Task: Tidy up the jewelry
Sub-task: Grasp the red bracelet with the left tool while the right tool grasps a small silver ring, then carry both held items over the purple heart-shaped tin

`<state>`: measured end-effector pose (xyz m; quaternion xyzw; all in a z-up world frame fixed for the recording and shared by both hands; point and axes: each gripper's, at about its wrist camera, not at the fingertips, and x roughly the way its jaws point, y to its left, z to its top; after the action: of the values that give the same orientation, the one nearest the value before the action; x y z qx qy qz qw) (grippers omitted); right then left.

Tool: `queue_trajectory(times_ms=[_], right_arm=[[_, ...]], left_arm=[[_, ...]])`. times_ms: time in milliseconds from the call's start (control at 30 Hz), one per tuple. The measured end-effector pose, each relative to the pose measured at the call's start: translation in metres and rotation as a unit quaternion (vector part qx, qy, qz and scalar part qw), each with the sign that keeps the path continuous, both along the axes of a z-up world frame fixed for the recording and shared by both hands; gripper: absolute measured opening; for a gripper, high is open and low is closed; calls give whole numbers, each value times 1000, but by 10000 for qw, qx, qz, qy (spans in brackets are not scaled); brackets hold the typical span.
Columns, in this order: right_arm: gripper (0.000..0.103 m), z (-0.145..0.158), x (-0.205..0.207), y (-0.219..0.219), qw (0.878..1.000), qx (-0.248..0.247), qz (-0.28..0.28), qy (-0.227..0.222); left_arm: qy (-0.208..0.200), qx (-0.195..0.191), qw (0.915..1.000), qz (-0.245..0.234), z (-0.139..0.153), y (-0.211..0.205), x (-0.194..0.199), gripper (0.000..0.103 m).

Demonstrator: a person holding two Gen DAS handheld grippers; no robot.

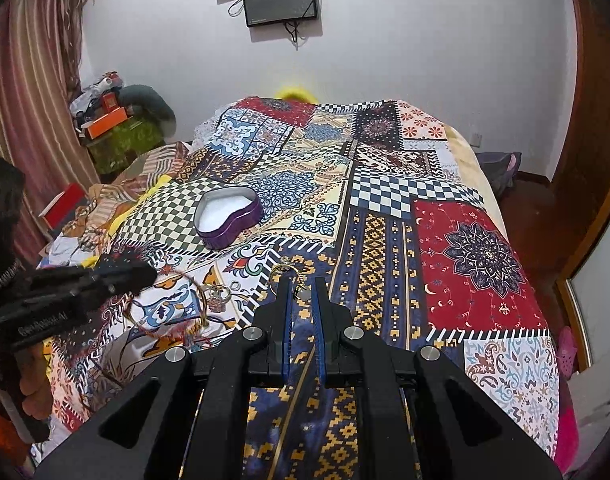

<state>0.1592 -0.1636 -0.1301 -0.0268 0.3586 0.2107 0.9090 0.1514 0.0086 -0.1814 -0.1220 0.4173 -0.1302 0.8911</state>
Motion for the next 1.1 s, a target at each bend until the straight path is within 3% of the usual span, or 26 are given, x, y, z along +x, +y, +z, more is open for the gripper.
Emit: queue_trajectory(times_ms=[200, 367, 467, 667, 833, 900, 967, 1100], right_arm=[[8, -1, -3, 3, 10000, -31, 38, 28], [8, -2, -2, 4, 10000, -1, 45, 54], [8, -3, -3, 3, 9999, 33, 53, 81], [8, -4, -4, 0, 9999, 26, 41, 102], [8, -4, -5, -5, 9999, -6, -5, 111], [8, -5, -4, -7, 9999, -25, -23, 112], [8, -6, -4, -9, 9999, -28, -39, 123], [8, -8, 0, -10, 9998, -17, -52, 166]], left_arm=[[328, 259, 9990, 132, -22, 7, -4, 3], [114, 498, 9986, 99, -11, 4, -12, 23], [-4, 604, 9982, -43, -3, -5, -11, 24], [150, 560, 9977, -347, -7, -28, 4, 24], [459, 342, 9980, -276, -25, -31, 18, 24], [502, 108, 9983, -268, -29, -27, 20, 17], [474, -76, 9984, -310, -29, -25, 19, 2], [289, 19, 9991, -304, -20, -26, 16, 0]])
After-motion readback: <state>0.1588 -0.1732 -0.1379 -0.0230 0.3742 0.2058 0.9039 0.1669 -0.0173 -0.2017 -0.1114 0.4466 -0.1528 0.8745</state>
